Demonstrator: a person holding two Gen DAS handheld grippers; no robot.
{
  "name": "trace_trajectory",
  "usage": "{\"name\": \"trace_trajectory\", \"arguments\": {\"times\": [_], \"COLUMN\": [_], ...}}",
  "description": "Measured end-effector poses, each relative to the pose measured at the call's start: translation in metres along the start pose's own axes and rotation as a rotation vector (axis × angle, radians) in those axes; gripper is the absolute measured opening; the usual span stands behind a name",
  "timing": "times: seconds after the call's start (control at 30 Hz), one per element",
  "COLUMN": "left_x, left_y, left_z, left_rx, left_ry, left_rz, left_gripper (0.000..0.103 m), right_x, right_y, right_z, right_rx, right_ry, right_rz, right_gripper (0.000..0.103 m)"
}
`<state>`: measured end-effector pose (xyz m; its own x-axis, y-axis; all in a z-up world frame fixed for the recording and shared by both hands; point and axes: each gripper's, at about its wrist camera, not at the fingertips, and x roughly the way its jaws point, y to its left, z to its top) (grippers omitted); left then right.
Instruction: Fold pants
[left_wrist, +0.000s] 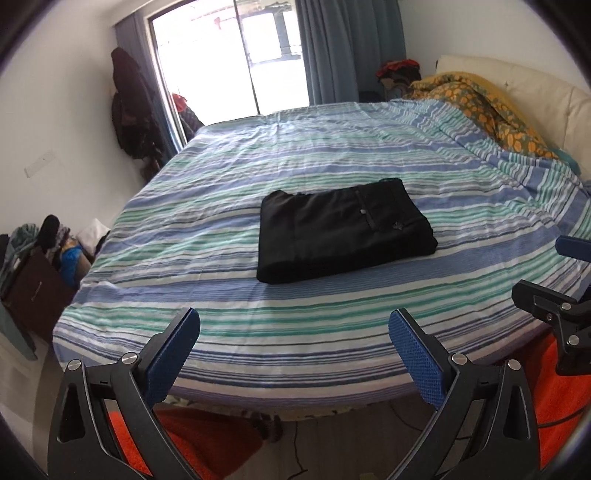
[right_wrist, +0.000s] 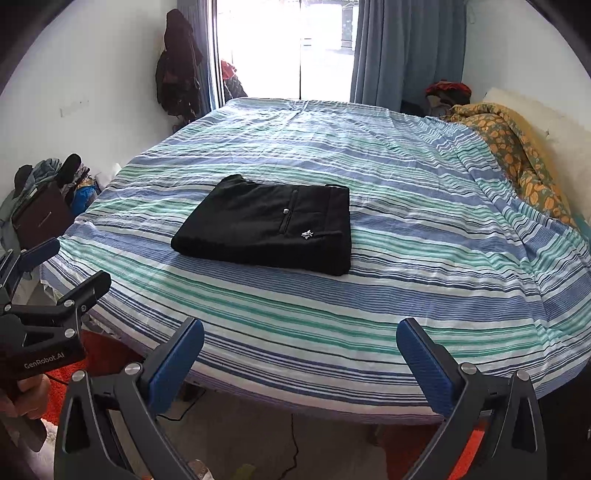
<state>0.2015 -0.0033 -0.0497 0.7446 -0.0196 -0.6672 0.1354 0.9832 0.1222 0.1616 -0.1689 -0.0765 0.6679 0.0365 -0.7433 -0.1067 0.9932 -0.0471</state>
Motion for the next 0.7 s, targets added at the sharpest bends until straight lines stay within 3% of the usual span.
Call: {"name": "trace_trajectory", "arguments": {"times": [0.13,0.37,0.7], "left_x": [-0.003,-0.025,-0.040], "left_y": [-0.001,0.015,0.011], "left_z": [-0.001,-0.001,-0.001], "left_rx": [0.018,-0.083,-0.056], "left_ry": [0.059,0.146,0.122], "left_rz": [0.021,-0.083,-0.012], "left_gripper": [0.102,0.102,0.102], "right_x": [-0.004,-0.030,-0.055], "right_y": [0.010,0.018,0.020], "right_z": [-0.003,-0.002,-0.005], "right_rx": [-0.023,-0.038,-0.064], "right_ry": [0.029,0.035,0.017], "right_rz": [0.008,0.016,-0.011], "right_gripper": [0.103,0.103,0.103]}}
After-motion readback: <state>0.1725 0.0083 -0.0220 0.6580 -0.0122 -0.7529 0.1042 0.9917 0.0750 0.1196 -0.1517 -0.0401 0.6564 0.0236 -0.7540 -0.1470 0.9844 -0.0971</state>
